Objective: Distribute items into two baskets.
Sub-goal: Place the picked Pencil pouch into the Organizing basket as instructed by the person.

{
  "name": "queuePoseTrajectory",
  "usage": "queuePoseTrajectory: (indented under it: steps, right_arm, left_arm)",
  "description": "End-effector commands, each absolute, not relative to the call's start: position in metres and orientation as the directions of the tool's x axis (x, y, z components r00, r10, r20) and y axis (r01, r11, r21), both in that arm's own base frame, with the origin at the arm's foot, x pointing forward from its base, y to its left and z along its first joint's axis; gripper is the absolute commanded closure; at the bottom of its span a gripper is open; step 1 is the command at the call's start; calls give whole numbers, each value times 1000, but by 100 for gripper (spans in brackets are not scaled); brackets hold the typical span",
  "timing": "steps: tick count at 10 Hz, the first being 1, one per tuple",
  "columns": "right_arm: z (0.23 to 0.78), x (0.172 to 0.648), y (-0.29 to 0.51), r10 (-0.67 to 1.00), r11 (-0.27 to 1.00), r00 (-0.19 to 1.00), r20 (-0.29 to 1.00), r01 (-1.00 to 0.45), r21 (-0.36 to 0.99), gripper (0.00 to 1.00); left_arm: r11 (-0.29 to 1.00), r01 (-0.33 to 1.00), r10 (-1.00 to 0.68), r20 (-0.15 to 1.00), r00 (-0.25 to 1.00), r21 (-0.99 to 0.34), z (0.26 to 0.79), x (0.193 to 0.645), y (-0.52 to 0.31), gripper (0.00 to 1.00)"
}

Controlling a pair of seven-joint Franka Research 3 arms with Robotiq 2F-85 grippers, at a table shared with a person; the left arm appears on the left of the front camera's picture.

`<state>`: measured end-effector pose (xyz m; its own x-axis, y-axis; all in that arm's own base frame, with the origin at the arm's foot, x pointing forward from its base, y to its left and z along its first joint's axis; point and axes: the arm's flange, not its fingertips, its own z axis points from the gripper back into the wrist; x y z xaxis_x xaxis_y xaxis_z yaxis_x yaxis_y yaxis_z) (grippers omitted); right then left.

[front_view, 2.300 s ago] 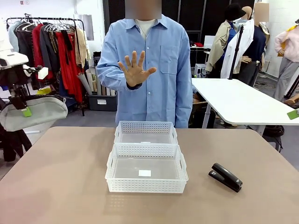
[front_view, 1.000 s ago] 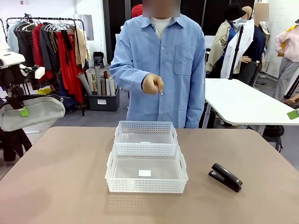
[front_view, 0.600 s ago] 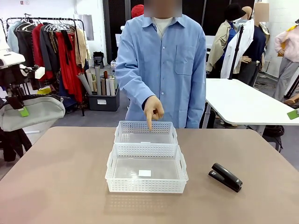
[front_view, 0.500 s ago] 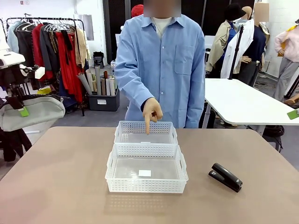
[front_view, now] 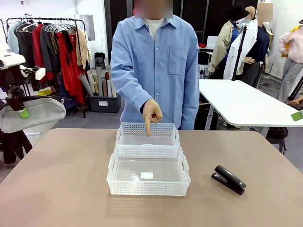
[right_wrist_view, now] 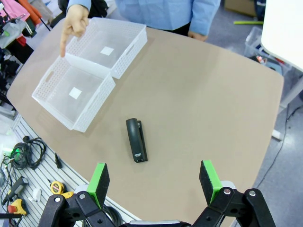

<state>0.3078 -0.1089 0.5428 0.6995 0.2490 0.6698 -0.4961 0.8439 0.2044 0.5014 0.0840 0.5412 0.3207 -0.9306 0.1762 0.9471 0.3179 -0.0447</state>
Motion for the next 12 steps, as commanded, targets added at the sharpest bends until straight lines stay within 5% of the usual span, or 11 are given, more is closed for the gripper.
queuePoseTrajectory:
  steps: [1, 12]
  right_arm:
    - [544, 308, -108, 246, 841, 697, 673, -499, 209, 0]
    - [544, 308, -108, 246, 841, 697, 673, -499, 209, 0]
  left_arm:
    - [317, 948, -932, 175, 319, -37, 545, 500, 85, 100]
    - [-36, 999, -974, 225, -27, -37, 518, 389, -42, 100]
